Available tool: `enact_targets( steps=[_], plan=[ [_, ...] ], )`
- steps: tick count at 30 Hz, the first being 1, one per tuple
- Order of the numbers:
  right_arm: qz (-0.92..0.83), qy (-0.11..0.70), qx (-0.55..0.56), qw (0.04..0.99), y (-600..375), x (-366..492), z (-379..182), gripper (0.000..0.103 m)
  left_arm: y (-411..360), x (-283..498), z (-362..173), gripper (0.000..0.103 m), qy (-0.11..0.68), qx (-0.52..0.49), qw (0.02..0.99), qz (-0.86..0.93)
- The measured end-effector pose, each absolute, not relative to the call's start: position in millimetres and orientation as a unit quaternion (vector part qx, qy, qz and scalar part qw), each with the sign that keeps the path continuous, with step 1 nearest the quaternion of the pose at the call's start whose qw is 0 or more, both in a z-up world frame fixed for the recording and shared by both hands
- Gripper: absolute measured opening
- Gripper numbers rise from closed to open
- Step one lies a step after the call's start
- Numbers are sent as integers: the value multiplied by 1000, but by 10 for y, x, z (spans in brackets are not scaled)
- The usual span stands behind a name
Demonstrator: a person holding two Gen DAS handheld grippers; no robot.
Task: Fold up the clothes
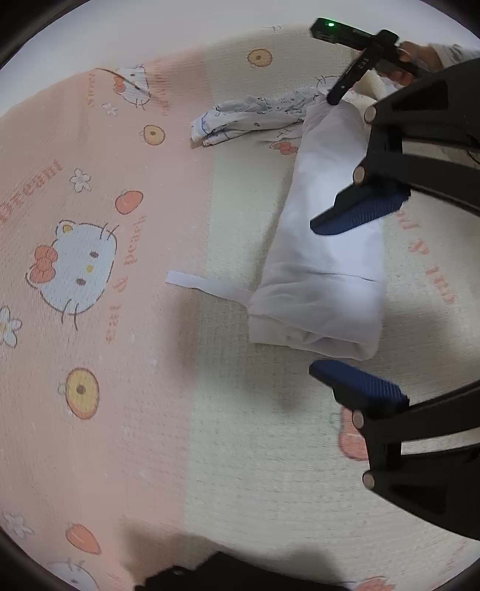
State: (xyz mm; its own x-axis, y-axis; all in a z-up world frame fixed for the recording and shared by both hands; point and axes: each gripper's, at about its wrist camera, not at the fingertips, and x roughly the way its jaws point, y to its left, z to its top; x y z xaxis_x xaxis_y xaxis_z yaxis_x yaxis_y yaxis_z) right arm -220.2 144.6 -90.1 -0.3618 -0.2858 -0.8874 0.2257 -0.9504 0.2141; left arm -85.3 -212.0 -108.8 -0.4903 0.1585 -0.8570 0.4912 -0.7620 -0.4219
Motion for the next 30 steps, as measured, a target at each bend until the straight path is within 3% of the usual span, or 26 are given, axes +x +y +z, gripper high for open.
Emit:
enact_targets(
  steps=[6, 17, 20, 25, 30],
  plan=[
    [-822, -137, 529, 161, 1705, -1960, -1042, 63, -1983, -719, -1212, 69, 353, 475, 110, -799],
    [-858, -74, 481, 167, 1339, -1916, -1165, 63, -1749, -860, -1327, 68, 307, 496, 148, -799],
    [-865, -52, 472, 161, 1223, -1945, -1196, 52, -1732, -938, -1459, 69, 275, 514, 179, -793],
    [-832, -127, 529, 109, 1422, -2132, -1429, 52, -1818, -855, -1593, 71, 296, 498, 217, -786],
    [-845, -85, 519, 103, 1345, -2105, -1429, 52, -1678, -834, -1542, 79, 224, 495, 242, -804]
  ],
)
